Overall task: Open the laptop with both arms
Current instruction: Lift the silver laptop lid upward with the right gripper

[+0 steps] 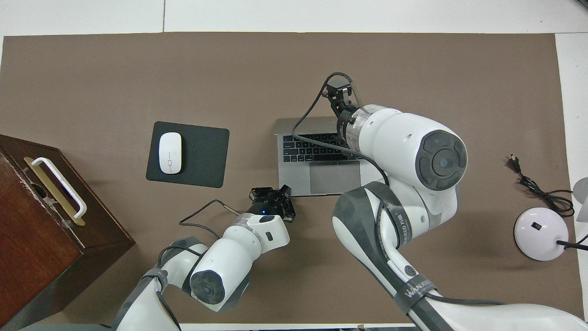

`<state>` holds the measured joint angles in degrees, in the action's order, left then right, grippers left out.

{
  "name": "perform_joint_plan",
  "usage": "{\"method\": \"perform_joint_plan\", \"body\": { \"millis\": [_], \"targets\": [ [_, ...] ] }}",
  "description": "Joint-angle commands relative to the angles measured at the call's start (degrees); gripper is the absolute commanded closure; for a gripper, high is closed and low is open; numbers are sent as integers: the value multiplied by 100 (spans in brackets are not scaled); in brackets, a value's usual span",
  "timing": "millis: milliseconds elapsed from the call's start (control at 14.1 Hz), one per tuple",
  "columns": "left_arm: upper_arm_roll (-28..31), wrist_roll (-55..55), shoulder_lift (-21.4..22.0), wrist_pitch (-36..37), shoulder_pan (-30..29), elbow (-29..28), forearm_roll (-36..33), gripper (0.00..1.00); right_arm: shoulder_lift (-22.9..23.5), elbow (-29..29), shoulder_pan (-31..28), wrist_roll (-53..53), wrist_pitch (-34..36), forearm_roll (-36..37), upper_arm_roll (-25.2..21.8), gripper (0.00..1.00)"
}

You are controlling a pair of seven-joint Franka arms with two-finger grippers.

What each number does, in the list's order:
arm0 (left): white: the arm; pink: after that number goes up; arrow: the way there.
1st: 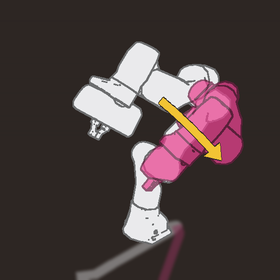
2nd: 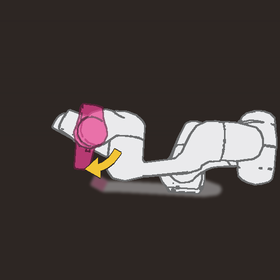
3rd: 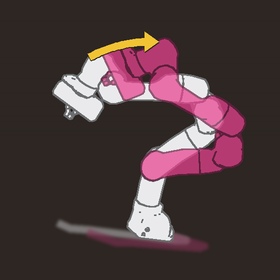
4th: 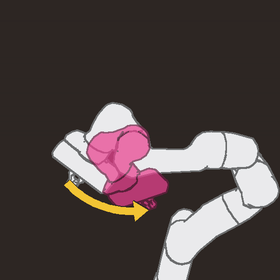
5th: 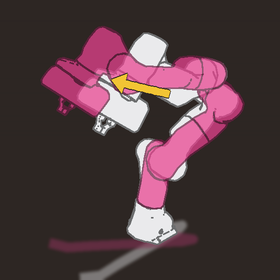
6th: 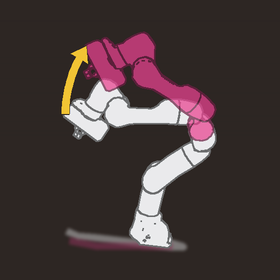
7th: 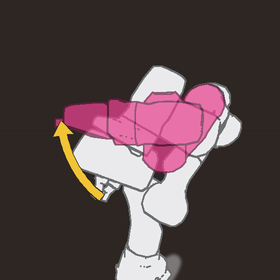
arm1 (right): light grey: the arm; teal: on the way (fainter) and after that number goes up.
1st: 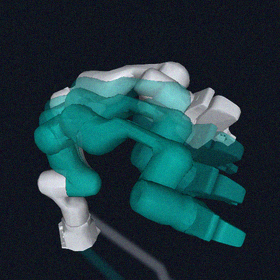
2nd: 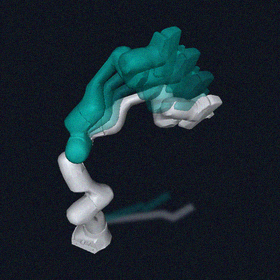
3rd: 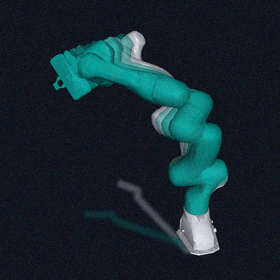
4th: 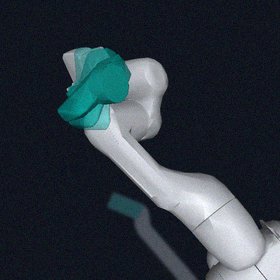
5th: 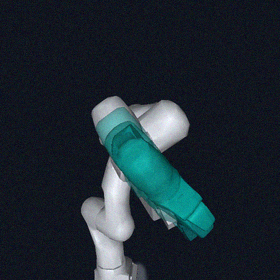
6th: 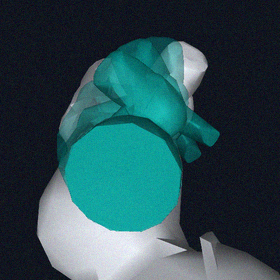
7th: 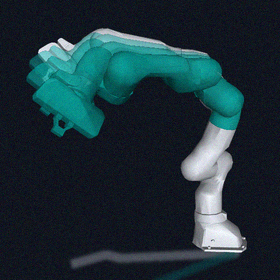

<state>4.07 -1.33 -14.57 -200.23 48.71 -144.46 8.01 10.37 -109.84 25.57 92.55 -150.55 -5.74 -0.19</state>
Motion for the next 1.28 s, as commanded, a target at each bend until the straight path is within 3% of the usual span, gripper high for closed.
{"method": "perform_joint_plan", "body": {
  "millis": [0, 213, 1204],
  "targets": [
    [24, 80, -424, -68, -98, 120, -80, 100, 211, 410, -167, -412, 209, -303, 89, 0],
    [24, 80, -424, -68, -98, 120, -80, 100, 308, 788, -272, -843, 534, -700, 89, 0],
    [24, 80, -424, -68, -89, 120, -80, 100, 624, 1501, -773, -1723, 1194, -990, 89, 0]
  ]
}}
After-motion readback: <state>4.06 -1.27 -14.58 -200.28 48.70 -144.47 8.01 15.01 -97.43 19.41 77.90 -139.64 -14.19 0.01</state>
